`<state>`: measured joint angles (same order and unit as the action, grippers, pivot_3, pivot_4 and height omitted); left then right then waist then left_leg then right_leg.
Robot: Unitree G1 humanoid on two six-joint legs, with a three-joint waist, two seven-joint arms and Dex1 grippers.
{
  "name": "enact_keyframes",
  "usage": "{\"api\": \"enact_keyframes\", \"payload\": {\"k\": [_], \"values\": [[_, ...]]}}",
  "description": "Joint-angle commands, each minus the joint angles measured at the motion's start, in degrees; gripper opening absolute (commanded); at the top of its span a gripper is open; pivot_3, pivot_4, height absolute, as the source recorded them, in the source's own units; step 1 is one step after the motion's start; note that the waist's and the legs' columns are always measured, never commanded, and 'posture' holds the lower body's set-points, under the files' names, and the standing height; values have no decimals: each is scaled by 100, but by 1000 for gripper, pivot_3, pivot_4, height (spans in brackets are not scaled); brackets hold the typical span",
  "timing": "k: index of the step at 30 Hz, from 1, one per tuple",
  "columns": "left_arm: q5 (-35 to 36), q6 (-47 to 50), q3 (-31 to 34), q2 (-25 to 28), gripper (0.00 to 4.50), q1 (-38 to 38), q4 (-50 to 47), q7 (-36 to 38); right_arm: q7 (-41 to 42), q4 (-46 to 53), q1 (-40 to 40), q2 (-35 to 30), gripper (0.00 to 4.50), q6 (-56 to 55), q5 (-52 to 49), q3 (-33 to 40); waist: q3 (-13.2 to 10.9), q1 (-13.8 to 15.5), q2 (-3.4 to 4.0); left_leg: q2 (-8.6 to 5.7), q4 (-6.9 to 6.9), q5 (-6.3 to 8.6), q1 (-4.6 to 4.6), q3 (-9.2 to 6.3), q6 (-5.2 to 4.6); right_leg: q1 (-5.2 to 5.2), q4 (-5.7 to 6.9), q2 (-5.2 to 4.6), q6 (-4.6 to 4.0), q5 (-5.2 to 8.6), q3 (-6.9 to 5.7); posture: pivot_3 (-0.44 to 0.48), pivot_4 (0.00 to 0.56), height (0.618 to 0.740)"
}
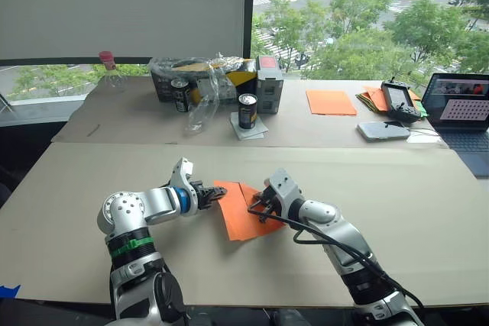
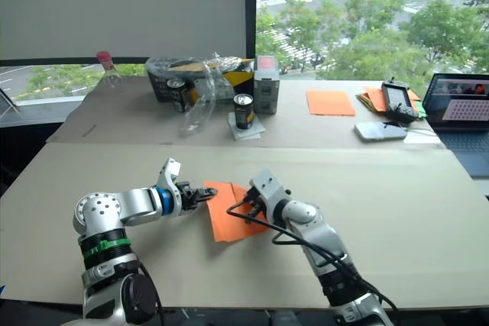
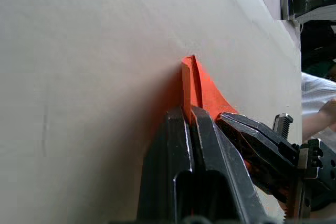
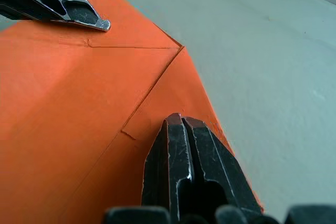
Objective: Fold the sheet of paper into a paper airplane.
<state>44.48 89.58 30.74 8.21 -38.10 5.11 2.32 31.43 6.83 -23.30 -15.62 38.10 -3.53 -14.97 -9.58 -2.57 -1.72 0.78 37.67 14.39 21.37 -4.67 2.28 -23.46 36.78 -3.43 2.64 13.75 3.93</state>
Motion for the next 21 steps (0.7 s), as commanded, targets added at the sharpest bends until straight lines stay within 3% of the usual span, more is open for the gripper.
{"api": "enact_keyframes", "payload": {"k": [1, 5, 7, 9, 13, 21], "values": [[-201, -496, -1266, 460, 37, -227, 116, 919, 167, 546, -209, -98, 0, 326, -312, 277, -1, 8, 1, 0, 0, -1, 5, 0, 2, -6, -1, 0, 0, 0, 0, 0, 150, 730], [-594, -1297, -2512, 1038, 37, -274, 236, 1945, 195, 631, -363, -122, 0, 524, -445, 335, 0, 5, 1, -1, 1, -2, 36, 0, 4, -39, 4, -1, -2, -1, 0, 0, 150, 730], [-1020, -2110, -3429, 1458, 37, -273, 160, 2777, 190, 631, -416, -117, 0, 563, -476, 331, -1, -11, 1, 0, 0, -13, 69, 1, 22, -80, 18, 0, -4, -3, 2, 0, 150, 730], [-1437, -2954, -3953, 1680, 37, -333, 279, 3324, 161, 634, -388, -117, 0, 617, -492, 302, -1, -12, 2, 2, -9, -17, 69, 1, 27, -86, 21, 3, -6, -2, 4, 0, 150, 730], [-2101, -4186, -4415, 1838, 37, -477, 669, 3920, 108, 663, -184, -221, 0, 726, -442, 224, -1, 14, 2, 1, -28, -22, 70, 2, 33, -88, 11, 0, -7, -3, 2, 0, 150, 730], [-2991, -6159, -4686, 1704, 37, -437, 995, 4516, 50, 736, 78, -403, 0, 823, -516, 288, -2, 22, 1, 1, -26, -21, 75, 4, 29, -87, 4, -1, -6, -3, 2, 0, 150, 730]]}}
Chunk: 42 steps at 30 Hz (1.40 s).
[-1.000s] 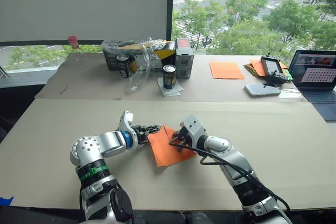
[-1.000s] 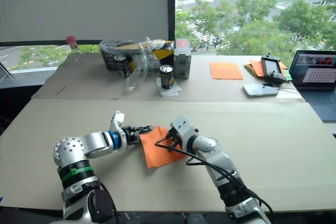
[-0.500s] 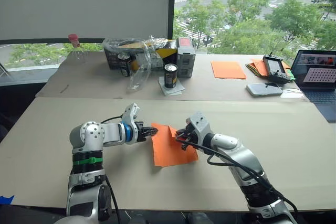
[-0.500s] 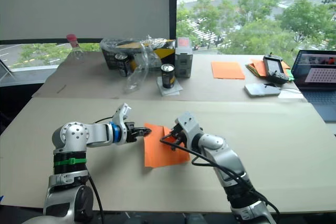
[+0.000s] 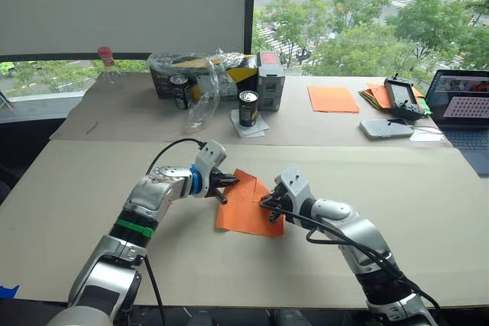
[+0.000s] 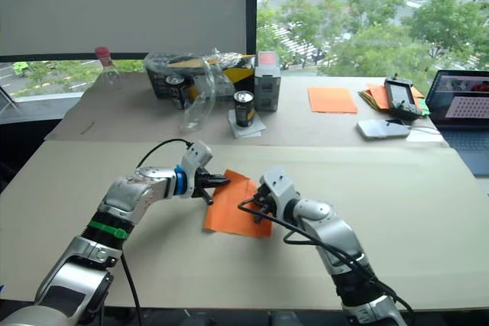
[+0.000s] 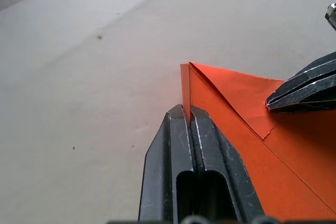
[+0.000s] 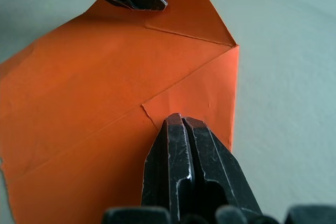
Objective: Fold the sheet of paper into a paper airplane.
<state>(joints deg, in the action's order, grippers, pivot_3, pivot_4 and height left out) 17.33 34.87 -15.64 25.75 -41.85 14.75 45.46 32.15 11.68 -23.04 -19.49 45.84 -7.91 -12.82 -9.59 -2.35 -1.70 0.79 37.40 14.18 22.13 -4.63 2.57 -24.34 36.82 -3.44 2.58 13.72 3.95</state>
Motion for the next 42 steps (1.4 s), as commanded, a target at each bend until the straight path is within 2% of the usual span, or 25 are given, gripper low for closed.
{"api": "enact_keyframes", "payload": {"k": [1, 7, 9, 13, 26, 35, 38, 42], "values": [[-311, -800, -45, -75, 37, -68, 67, 273, -25, 229, 61, -14, 0, 41, -89, 69, 0, -2, 0, 0, 0, 0, -1, 0, 0, 0, 2, 0, 0, 0, 0, 0, 150, 730], [-914, -1527, -253, -138, 37, -90, 279, 405, -35, -31, 113, -33, 0, -79, -21, -2, 0, -11, 0, 0, 3, -1, -5, 0, -3, 4, 8, 1, 1, 0, 0, 0, 150, 730], [-1310, -1898, -487, -72, 37, 14, 227, 401, -51, -63, 127, -35, 0, -77, -8, -4, 0, -10, 0, 0, 6, -1, -5, 0, -4, 6, 10, 1, 1, 0, 0, 0, 150, 730], [-1670, -2300, -606, -77, 37, 200, 70, 334, -73, -53, 134, -15, 0, -68, -23, 13, 0, -10, 0, 0, 9, 0, -8, 0, -5, 8, 14, 1, 1, 1, 0, 0, 150, 730], [-3434, -4580, -1004, 172, 37, 528, 208, -530, -86, -32, -7, 70, 0, -36, -106, 70, 0, -3, 0, 0, 35, 5, -5, -1, -13, 12, 25, 1, 2, 0, 0, 0, 150, 730], [-3838, -4778, -1075, 170, 37, 677, 243, -534, -135, -162, -320, 288, 0, -191, -357, 397, 1, -12, 1, 0, 36, 6, -6, -1, -15, 11, 30, 2, 2, 0, 0, 0, 150, 730], [-3952, -4796, -1088, 151, 37, 664, 292, -559, -101, -406, -481, 323, 0, -350, -347, 439, 1, -10, 2, 0, 38, 6, -8, -1, -15, 13, 31, 2, 2, 0, 0, 0, 150, 730], [-4085, -4696, -1099, 177, 37, 673, 292, -526, 63, -1282, -946, 405, 0, -953, -265, 418, 2, -13, 4, 0, 40, 5, -14, 0, -15, 18, 35, 2, 2, 0, 0, 0, 150, 730]]}}
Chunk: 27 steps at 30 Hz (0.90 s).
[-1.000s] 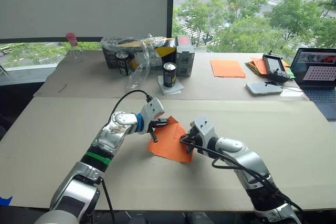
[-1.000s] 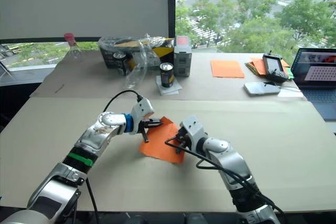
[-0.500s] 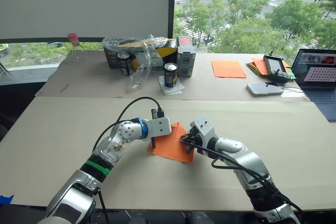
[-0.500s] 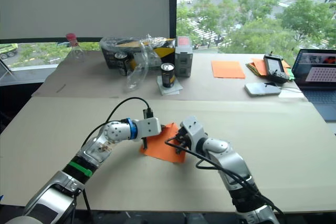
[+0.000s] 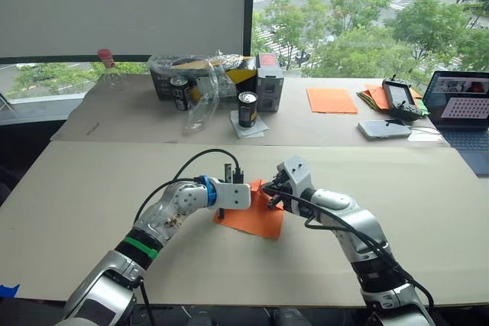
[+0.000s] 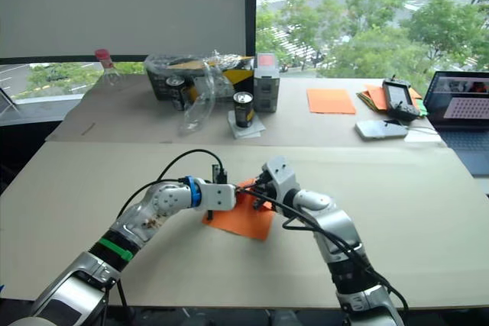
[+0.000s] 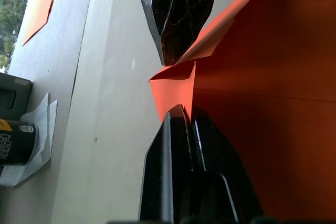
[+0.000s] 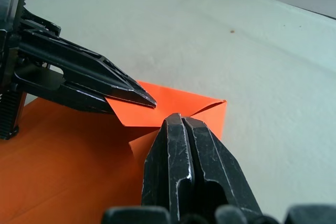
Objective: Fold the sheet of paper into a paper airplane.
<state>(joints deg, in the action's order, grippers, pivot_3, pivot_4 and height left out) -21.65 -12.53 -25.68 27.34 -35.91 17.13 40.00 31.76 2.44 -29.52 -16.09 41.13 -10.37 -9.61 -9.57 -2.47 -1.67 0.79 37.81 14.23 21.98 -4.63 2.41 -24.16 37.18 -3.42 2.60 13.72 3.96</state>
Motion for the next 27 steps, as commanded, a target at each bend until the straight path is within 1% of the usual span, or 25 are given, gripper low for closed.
{"api": "enact_keyframes", "payload": {"k": [1, 8, 12, 18, 19, 21, 22, 23, 25, 27], "values": [[-193, 61, -84, 14, 37, 93, 39, 24, 120, -488, -354, 74, 0, -558, -9, 91, 1, -1, 1, 1, 0, 0, -4, 0, -1, 2, 2, 0, 0, 0, 0, 0, 150, 730], [-251, 136, -51, 6, 37, 151, -45, 17, 378, -1220, -656, 104, 0, -963, -8, 58, 2, -2, 4, 1, 0, -1, -4, 0, -2, 1, 5, 1, -1, 0, 0, 0, 150, 730], [-194, 293, -35, -21, 37, 226, -110, 95, 458, -1474, -595, 241, 0, -1008, -70, 54, 6, -9, 9, 2, 0, -1, -6, 0, -2, 2, 7, 2, -1, 0, 0, 0, 150, 730], [-176, 471, 46, -46, 37, 325, -268, 98, 483, -1561, -437, 323, 0, -1037, 55, -45, 9, -20, 15, 2, 0, -1, -6, 0, -2, 0, 9, 1, -1, 0, 1, 0, 150, 730], [-126, 536, 87, -64, 37, 335, -307, 113, 480, -1572, -417, 318, 0, -1047, 81, -65, 11, -21, 18, 2, 0, 0, -6, 0, -3, 0, 9, 2, -1, 0, 1, 0, 150, 730], [270, 859, 328, -155, 37, 378, -498, 294, 464, -1634, -400, 299, 0, -1057, 125, -87, 13, -26, 23, 2, 0, 1, -7, 0, -5, 0, 9, 2, -1, 0, 1, 0, 150, 730], [416, 990, 424, -181, 572, 390, -582, 391, 461, -1665, -399, 290, 0, -1062, 147, -98, 13, -30, 23, 2, 0, 1, -6, 1, -5, 0, 9, 2, -1, 0, 1, 0, 150, 730], [579, 1095, 518, -172, 824, 397, -682, 513, 464, -1715, -404, 283, 0, -1085, 167, -105, 13, -28, 22, 2, 0, 1, -4, 0, -6, -2, 9, 2, -1, 0, 1, 0, 150, 730], [1074, 1511, 780, -194, 1531, 448, -986, 804, 471, -1804, -416, 275, 0, -1127, 204, -113, 13, -27, 23, 3, 1, 1, -4, -1, -5, -1, 9, 2, -1, 0, 0, 0, 150, 730], [1430, 1831, 1016, -92, 2241, 483, -1302, 1026, 489, -1893, -439, 264, 0, -1170, 244, -139, 13, -27, 22, 3, 3, 1, -4, 0, -6, -1, 12, 2, -1, 0, 1, 0, 150, 730]]}}
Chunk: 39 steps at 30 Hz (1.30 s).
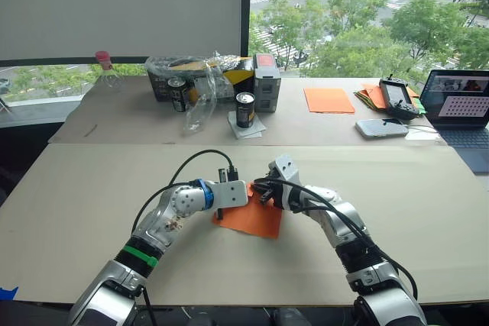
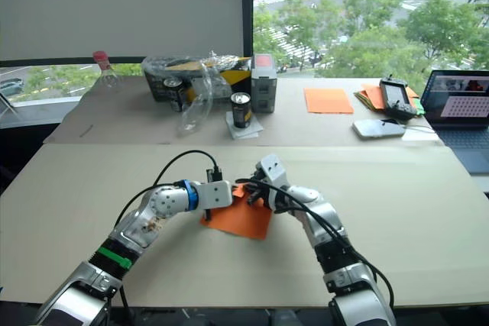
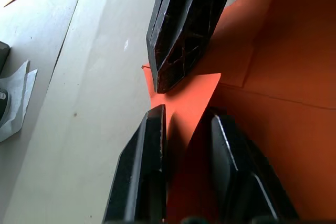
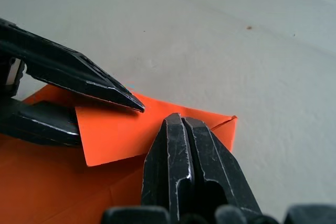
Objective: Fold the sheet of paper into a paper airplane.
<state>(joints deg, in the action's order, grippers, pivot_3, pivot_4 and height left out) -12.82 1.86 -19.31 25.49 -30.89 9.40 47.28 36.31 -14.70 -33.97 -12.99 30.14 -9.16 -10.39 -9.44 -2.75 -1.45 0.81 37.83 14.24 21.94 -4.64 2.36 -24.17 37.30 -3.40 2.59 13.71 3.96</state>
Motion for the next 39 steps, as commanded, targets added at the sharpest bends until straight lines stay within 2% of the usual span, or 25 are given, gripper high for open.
{"api": "enact_keyframes", "payload": {"k": [1, 6, 8, 12, 15, 25, 35, 39], "values": [[718, 577, 489, 126, 2569, 18, -691, 377, 46, -199, 12, -56, 0, -92, 131, -72, 0, -2, 0, 0, 0, 0, -1, 0, 0, 0, 1, 0, 0, 0, 0, 0, 150, 730], [1949, 2183, 1549, 2, 4216, 187, -1544, 209, 75, -305, 23, -31, 0, -171, 202, -142, 0, -24, 0, 1, 1, 0, -7, 0, 0, 1, 11, 1, 0, 1, 0, 0, 150, 730], [2375, 2843, 2070, -241, 4216, 100, -1631, -232, 82, -288, 48, 10, 0, -165, 219, -170, 0, -24, 0, 1, 2, 0, -10, 0, 0, 3, 15, 0, 1, 1, 0, 0, 150, 730], [2595, 3432, 2494, -545, 4216, -80, -1437, -946, 83, -261, 85, 75, 0, -166, 257, -223, 0, -24, -1, 1, 5, 0, -17, -1, 0, 5, 24, 0, 1, 1, 1, 0, 150, 730], [2528, 3524, 2326, -609, 3388, -59, -1321, -1114, 66, -263, 73, 112, 0, -169, 279, -226, 0, -25, -1, 0, 5, 0, -19, -1, 0, 5, 24, 1, 1, 1, 1, 0, 150, 730], [2291, 3583, 1440, -733, 29, 285, -1208, -1299, -78, -225, 56, 163, 0, -200, 301, -138, 0, -36, -1, 0, 5, 0, -18, 0, 0, 3, 27, 1, 0, 0, 3, 0, 150, 730], [2049, 3865, 886, -764, 29, 395, -1086, -1525, -108, -110, -41, 217, 0, -185, 360, -186, 0, -53, -1, 0, 5, 0, -18, 0, 0, 3, 27, 1, 0, 1, 3, 0, 150, 730], [2109, 4014, 993, -846, 29, 468, -1027, -1692, -110, -107, -62, 223, 0, -241, 391, -162, 1, -53, -1, 1, 5, 0, -18, 0, 0, 3, 27, 1, 0, 1, 3, 0, 150, 730]]}}
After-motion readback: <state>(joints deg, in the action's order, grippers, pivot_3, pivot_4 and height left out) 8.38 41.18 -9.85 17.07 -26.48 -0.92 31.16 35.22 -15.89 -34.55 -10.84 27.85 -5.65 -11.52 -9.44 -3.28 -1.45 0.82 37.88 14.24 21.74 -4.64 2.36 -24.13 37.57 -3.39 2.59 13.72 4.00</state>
